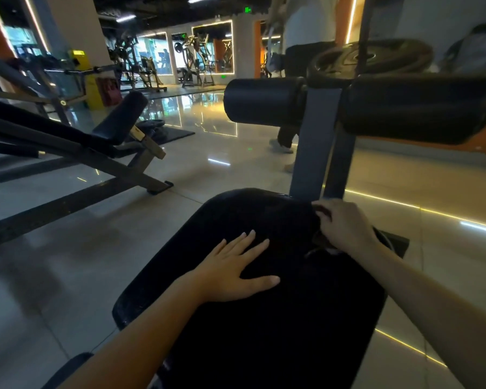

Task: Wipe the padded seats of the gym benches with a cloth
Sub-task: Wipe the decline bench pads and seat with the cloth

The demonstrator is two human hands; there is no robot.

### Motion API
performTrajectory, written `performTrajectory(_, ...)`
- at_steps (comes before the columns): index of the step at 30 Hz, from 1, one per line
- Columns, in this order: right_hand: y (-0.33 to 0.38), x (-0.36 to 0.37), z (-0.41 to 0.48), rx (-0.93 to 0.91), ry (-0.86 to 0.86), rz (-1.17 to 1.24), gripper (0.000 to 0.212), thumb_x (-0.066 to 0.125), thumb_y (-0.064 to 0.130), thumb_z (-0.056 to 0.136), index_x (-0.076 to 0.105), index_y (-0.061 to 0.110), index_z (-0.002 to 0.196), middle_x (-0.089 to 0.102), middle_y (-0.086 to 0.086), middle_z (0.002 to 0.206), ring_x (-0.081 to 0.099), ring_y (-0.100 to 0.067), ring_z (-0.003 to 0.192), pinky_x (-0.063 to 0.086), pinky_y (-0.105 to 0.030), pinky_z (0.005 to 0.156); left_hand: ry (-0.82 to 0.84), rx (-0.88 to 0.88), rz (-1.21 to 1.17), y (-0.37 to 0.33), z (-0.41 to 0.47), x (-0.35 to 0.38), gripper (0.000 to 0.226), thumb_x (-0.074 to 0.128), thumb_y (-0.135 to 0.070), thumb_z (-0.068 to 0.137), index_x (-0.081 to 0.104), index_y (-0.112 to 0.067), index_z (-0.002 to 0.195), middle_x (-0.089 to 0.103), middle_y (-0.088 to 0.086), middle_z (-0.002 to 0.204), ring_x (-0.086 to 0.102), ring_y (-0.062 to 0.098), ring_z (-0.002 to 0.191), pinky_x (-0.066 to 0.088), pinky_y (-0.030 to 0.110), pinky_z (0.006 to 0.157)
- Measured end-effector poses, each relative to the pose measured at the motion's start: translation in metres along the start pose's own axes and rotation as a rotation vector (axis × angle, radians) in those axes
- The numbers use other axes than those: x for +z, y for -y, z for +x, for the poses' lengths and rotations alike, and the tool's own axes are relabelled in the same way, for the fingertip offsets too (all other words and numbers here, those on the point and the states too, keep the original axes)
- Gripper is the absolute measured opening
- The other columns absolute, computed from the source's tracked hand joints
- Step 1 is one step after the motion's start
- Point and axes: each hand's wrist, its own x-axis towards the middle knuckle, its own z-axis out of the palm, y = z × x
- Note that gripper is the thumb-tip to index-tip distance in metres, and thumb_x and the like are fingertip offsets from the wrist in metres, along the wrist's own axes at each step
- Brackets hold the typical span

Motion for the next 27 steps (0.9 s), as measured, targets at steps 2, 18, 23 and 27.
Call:
performTrajectory(2, -0.021, -0.01, 0.008, 0.036, -0.003, 0.021, 0.028, 0.057, 0.018, 0.096, 0.069, 0.02, 0.122, 0.068, -0.003, 0.123, 0.061, -0.026, 0.111, 0.043, -0.03, 0.09, 0.002, -0.004, -0.015, -0.003, 0.0, 0.0, 0.11, 0.017, -0.093, 0.057, -0.004, -0.044, 0.153, -0.019, -0.01, 0.162, -0.02, 0.006, 0.147, -0.01, 0.043, 0.122)
performTrajectory(18, -0.056, -0.035, -0.088, 0.159, -0.279, 0.434, 0.018, 0.07, 0.018, 0.089, 0.077, 0.027, 0.103, 0.072, 0.009, 0.093, 0.064, -0.006, 0.084, 0.046, -0.014, 0.068, -0.015, -0.029, 0.055, -0.007, 0.005, 0.011, 0.092, 0.022, -0.089, 0.075, -0.008, -0.047, 0.151, -0.022, -0.013, 0.16, -0.023, 0.005, 0.145, -0.014, 0.042, 0.121)
performTrajectory(23, -0.049, -0.023, 0.004, 0.15, -0.03, 0.25, 0.017, 0.066, 0.022, 0.091, 0.077, 0.026, 0.103, 0.073, 0.003, 0.105, 0.064, -0.019, 0.098, 0.039, -0.025, 0.08, -0.005, -0.018, 0.047, -0.005, 0.005, 0.008, 0.081, 0.03, -0.079, 0.087, -0.008, -0.047, 0.151, -0.023, -0.013, 0.16, -0.025, 0.006, 0.145, -0.015, 0.044, 0.12)
performTrajectory(27, -0.024, 0.003, 0.049, 0.192, 0.054, 0.165, 0.023, 0.061, 0.021, 0.094, 0.074, 0.021, 0.112, 0.071, -0.002, 0.119, 0.062, -0.024, 0.11, 0.043, -0.028, 0.086, -0.01, -0.004, 0.025, -0.006, 0.007, 0.011, 0.081, 0.03, -0.08, 0.086, -0.007, -0.049, 0.151, -0.023, -0.014, 0.16, -0.026, 0.004, 0.144, -0.015, 0.044, 0.12)
